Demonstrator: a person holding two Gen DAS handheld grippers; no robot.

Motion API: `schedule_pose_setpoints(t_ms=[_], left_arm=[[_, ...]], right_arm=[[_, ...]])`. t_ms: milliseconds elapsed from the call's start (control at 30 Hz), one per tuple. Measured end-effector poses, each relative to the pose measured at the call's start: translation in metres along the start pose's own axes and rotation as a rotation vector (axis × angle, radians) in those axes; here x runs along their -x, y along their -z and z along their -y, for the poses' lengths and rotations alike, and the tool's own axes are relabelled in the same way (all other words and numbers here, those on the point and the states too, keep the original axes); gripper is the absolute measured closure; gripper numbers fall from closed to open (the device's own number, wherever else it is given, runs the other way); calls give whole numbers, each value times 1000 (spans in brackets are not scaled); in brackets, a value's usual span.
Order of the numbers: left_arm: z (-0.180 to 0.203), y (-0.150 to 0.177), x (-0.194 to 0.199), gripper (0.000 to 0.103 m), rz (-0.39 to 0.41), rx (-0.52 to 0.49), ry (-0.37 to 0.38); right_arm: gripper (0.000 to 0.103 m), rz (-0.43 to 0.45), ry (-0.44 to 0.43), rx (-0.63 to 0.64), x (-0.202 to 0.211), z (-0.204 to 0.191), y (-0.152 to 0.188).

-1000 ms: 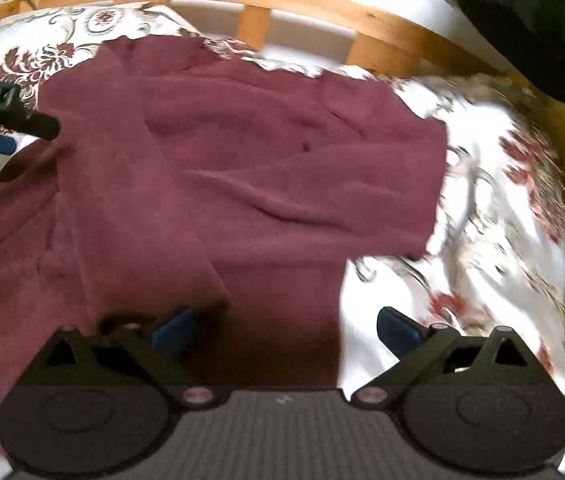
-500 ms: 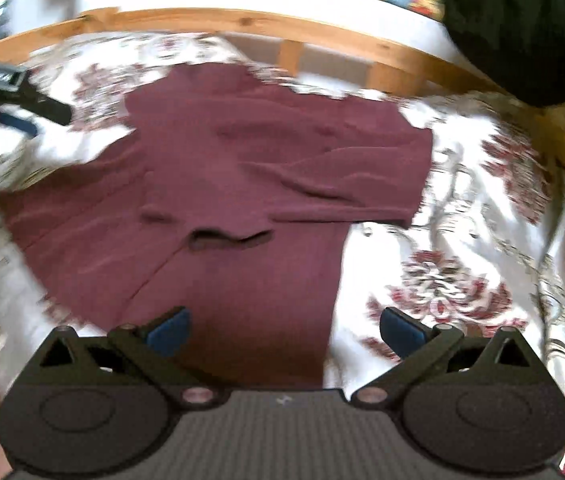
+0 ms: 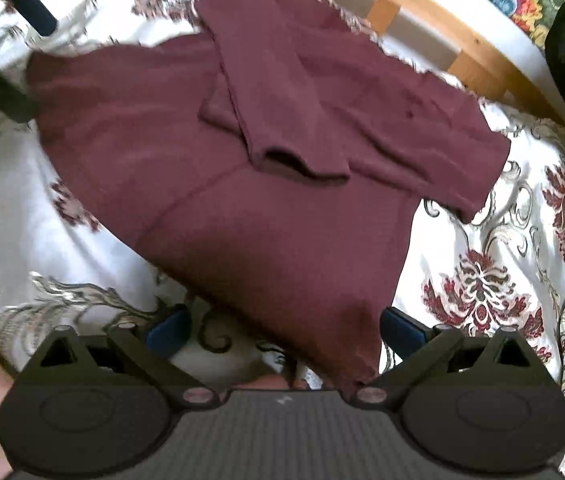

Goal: Fold small clothes

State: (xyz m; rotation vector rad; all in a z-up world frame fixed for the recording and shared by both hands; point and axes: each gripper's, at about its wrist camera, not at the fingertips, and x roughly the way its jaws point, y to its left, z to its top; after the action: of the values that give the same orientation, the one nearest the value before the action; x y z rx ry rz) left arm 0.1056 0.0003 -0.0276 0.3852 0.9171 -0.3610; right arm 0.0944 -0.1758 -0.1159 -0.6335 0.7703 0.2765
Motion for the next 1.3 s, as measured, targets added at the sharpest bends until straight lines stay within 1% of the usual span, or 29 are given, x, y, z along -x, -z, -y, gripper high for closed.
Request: schedule_pose_setpoints(t_ms=[67, 133, 167, 200, 267, 300, 333, 367, 400, 433, 467, 500, 567, 633, 700, 767, 800, 933, 1000, 1067, 1133, 1200, 1300], left_arm=[[8, 0, -7, 1, -25, -40, 10], [16, -1, -15, 1, -51, -86, 9], [20, -2, -19, 1, -62, -107, 14], [23, -2, -21, 1, -70, -128, 21], [32, -4, -25, 1, -74, -179, 43], [36, -5, -27, 1, -70, -202, 48], [41, -7, -29, 1, -63, -225, 46], [47, -11, -31, 1, -58, -247, 40], [52, -14, -35, 1, -53, -266, 33], [56, -17, -38, 1, -48, -277, 27], [60, -20, -40, 1, -42, -284, 24], [64, -22, -43, 3, -35, -289, 22], [71, -28, -48, 4, -6, -287, 9], [76, -33, -55, 5, 2, -271, -15], [82, -33, -62, 14, -6, -289, -38], [83, -31, -62, 18, -4, -306, -56], [80, -30, -59, 21, 6, -299, -68], [51, -30, -48, 32, 19, -234, -134], [34, -29, -43, 47, 10, -201, -160], [18, -28, -38, 56, 2, -183, -191], [3, -26, -31, 58, -9, -162, -208], [-11, -24, -27, 62, -19, -123, -204], [-25, -20, -25, 62, -29, -60, -202]], right_arm=[[0, -4, 18, -22, -7, 2, 0], [1, 25, 34, -53, -8, 7, 0], [8, 56, 33, -71, -6, 9, 0], [12, 87, 22, -87, -2, 13, 0], [28, 164, -26, -141, 10, 21, 0], [33, 193, -46, -167, 14, 25, 0], [45, 210, -65, -183, 18, 28, 0], [57, 218, -85, -196, 19, 31, 0], [63, 221, -107, -208, 19, 33, 0], [74, 221, -130, -220, 19, 35, 0], [80, 221, -146, -231, 19, 37, -1], [81, 224, -157, -242, 20, 39, -1], [87, 239, -170, -259, 23, 43, -1], [89, 257, -188, -292, 24, 49, 1], [92, 276, -207, -341, 25, 56, 2], [93, 293, -208, -366, 27, 63, 4], [94, 302, -204, -379, 29, 66, 5], [94, 318, -199, -411, 33, 75, 8], [94, 319, -200, -419, 34, 75, 9], [94, 318, -192, -403, 35, 73, 9], [94, 316, -178, -380, 37, 67, 8], [94, 309, -162, -362, 39, 61, 7], [94, 285, -137, -341, 37, 56, 7]])
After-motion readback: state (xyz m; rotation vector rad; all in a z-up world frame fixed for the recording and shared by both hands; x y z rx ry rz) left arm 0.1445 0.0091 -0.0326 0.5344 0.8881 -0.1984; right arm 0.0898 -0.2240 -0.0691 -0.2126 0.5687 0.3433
